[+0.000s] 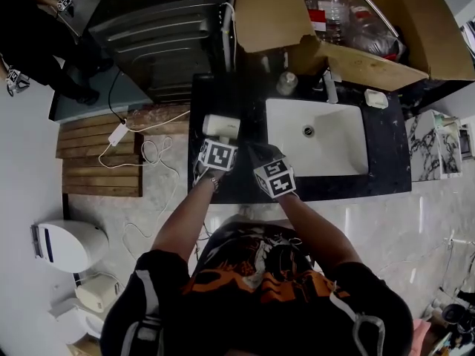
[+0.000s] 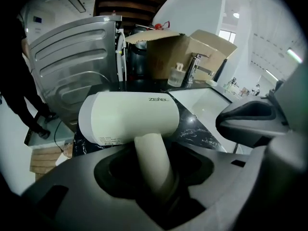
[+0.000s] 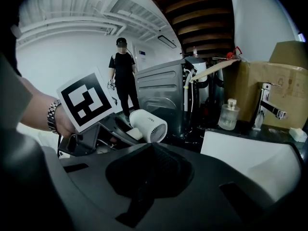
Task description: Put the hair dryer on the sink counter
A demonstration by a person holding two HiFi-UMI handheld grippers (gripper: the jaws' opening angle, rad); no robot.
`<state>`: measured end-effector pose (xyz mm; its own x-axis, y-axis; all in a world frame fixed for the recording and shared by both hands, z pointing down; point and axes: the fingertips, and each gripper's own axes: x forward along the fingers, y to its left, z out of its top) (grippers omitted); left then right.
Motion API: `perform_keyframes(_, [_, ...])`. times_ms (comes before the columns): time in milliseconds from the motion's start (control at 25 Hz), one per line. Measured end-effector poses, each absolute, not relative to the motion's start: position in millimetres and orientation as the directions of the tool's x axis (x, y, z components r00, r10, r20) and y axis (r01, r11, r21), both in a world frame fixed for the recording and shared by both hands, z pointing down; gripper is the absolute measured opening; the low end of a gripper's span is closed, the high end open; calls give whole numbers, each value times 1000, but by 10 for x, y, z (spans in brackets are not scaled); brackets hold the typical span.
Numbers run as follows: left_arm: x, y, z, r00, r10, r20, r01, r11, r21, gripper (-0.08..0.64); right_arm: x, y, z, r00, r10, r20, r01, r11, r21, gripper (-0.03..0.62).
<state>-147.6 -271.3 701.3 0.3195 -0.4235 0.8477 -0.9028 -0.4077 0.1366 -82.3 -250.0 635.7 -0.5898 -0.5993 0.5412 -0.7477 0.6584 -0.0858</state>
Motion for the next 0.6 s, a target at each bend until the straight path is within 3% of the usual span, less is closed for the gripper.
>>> perform_keyframes(40, [-1487, -2684, 7033, 307, -403, 862, -904, -408, 130, 237, -822, -2501, 6356, -591, -599, 540, -747, 659, -86, 14])
perform_keyframes(120, [-1453, -2620, 7074, 296, -370, 881, -896, -427, 122, 335, -814, -2497, 6356, -592, -599, 540, -747, 659, -88, 14])
perform_keyframes(240, [-1270, -2582, 7106, 317, -373, 872, -861, -498, 100, 425, -779, -2482, 6358, -591, -599, 541, -748, 657, -90, 14])
perform_keyframes(600, [-1326, -2590, 6987, 328, -469, 820, -876, -475, 79, 463, -651, -2435, 6327, -585, -610, 535, -756, 649, -86, 14])
